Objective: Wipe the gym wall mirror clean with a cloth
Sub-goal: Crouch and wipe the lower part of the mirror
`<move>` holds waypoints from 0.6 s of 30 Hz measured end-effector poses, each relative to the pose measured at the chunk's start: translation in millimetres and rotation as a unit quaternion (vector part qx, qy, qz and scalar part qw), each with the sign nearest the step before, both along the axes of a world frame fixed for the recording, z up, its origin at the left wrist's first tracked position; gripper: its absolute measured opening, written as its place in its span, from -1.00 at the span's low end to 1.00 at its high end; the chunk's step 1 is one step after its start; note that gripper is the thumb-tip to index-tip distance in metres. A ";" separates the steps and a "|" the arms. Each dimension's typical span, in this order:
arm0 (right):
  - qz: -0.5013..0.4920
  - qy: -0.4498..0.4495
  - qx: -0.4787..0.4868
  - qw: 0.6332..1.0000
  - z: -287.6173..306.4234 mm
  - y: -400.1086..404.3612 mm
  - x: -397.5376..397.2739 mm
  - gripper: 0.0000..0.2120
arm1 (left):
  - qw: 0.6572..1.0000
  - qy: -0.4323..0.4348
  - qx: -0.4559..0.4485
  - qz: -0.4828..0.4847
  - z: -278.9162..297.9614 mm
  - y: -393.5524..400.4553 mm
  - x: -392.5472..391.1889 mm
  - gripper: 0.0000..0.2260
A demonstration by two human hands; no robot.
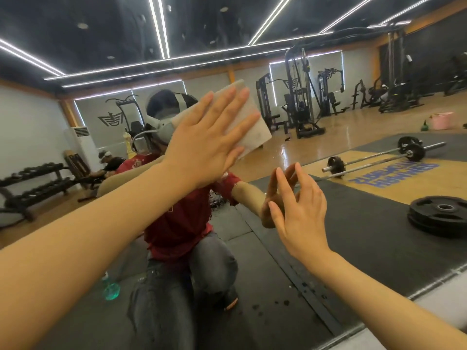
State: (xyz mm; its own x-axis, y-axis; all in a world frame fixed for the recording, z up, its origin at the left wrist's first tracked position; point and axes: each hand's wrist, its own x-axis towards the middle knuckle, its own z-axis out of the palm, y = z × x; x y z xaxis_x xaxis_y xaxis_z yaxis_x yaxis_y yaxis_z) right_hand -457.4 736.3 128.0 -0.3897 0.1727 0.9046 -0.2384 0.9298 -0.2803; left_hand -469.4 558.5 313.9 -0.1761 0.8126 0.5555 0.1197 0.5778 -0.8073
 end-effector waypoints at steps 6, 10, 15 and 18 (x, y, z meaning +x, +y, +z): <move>0.001 0.007 -0.003 1.000 -2.2 -2.3 -2.1 -0.41 | 0.998 -0.035 0.051 0.006 -79.6 -39.0 13.4 -0.43; 0.009 0.001 -0.013 1.000 -1.7 -3.4 0.1 -0.41 | 0.996 -0.048 -0.070 -0.002 -109.8 -59.5 13.2 -0.43; 0.000 -0.009 -0.003 1.000 0.1 -1.9 3.6 -0.41 | 0.997 -0.042 0.060 0.022 -58.0 -72.0 20.1 -0.44; -0.001 -0.007 -0.010 1.000 0.9 -3.6 3.1 -0.41 | 0.992 -0.048 0.118 0.019 -59.6 -67.2 22.2 -0.45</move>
State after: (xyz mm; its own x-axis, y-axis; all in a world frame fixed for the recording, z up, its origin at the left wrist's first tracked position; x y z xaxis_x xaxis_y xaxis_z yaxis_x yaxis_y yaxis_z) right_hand -454.3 732.7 128.9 -0.4022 0.1909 0.8954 -0.2318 0.9249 -0.3013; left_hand -447.2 491.3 254.3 -0.2653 0.6529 0.7094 0.1632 0.7556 -0.6344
